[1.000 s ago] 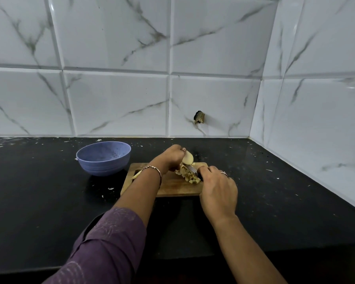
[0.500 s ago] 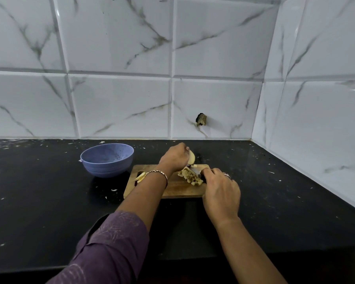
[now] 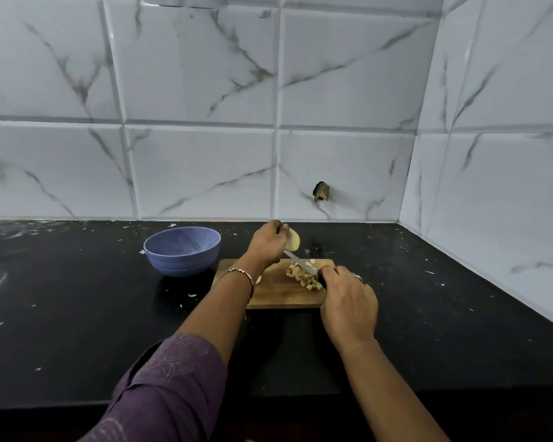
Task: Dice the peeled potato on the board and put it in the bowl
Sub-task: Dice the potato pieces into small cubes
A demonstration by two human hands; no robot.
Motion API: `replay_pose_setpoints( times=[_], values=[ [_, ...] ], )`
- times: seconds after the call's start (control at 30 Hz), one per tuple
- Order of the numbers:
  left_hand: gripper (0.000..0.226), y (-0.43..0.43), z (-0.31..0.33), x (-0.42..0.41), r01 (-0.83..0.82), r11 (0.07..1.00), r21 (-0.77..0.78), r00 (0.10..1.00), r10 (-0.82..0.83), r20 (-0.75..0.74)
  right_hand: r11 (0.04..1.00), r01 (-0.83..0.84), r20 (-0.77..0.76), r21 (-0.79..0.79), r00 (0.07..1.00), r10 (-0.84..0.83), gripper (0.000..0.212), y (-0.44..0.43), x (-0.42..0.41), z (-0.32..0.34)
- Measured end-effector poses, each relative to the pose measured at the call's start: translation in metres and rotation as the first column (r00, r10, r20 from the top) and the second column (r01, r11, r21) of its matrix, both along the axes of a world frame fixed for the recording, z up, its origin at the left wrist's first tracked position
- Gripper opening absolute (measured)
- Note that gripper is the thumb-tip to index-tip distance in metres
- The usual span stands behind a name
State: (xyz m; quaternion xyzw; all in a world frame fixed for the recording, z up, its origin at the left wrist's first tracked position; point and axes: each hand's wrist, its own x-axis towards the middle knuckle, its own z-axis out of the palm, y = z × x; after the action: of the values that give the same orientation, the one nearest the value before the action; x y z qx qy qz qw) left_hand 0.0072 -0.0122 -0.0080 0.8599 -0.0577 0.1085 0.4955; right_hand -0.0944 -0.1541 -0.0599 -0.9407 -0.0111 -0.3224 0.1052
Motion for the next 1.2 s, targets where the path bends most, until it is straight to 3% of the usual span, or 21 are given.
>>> replay_pose_setpoints(
  times=[0.2, 0.3, 0.57, 0.67, 0.83, 1.0, 1.1, 1.2],
  values=[
    [0.026, -0.009, -0.006, -0.008, 0.045, 0.941, 0.335, 0.998, -0.056, 0.022, 1.0, 0.005, 0.023, -0.031, 1.0, -0.004, 0.031, 0.005, -0.004, -0.004],
    [0.025, -0.016, -0.008, -0.011, 0.023, 0.927, 0.374, 0.998, -0.04, 0.038, 1.0, 0.012, 0.037, -0.027, 0.999, -0.011, 0.032, 0.002, -0.003, -0.005],
    [0.03, -0.023, -0.012, -0.005, 0.067, 0.937, 0.343, 0.998, -0.071, -0.001, 1.0, -0.003, 0.043, -0.022, 0.999, 0.004, 0.029, 0.0, 0.001, -0.006],
    [0.023, -0.023, -0.014, -0.002, 0.062, 0.977, 0.206, 0.998, -0.062, -0.004, 1.0, -0.006, 0.052, -0.011, 0.999, 0.006, 0.029, 0.0, 0.002, -0.005],
    [0.031, -0.009, -0.008, -0.003, -0.056, 0.997, -0.056, 0.997, 0.059, 0.049, 1.0, 0.002, 0.034, 0.007, 0.999, -0.003, 0.032, -0.002, 0.001, -0.004],
    [0.03, 0.021, -0.005, -0.014, -0.173, 0.983, -0.055, 0.981, 0.177, 0.075, 0.991, -0.056, 0.002, 0.124, 0.998, 0.057, 0.037, 0.0, -0.001, -0.007],
    [0.018, 0.037, -0.011, -0.022, -0.193, 0.978, -0.081, 0.979, 0.197, 0.05, 0.981, -0.095, -0.029, 0.171, 0.994, 0.101, 0.038, 0.001, -0.006, -0.007],
    [0.011, 0.044, -0.02, -0.035, -0.228, 0.974, -0.006, 0.97, 0.228, 0.08, 0.978, -0.117, -0.041, 0.171, 0.991, 0.126, 0.039, 0.003, -0.012, -0.007]
  ],
)
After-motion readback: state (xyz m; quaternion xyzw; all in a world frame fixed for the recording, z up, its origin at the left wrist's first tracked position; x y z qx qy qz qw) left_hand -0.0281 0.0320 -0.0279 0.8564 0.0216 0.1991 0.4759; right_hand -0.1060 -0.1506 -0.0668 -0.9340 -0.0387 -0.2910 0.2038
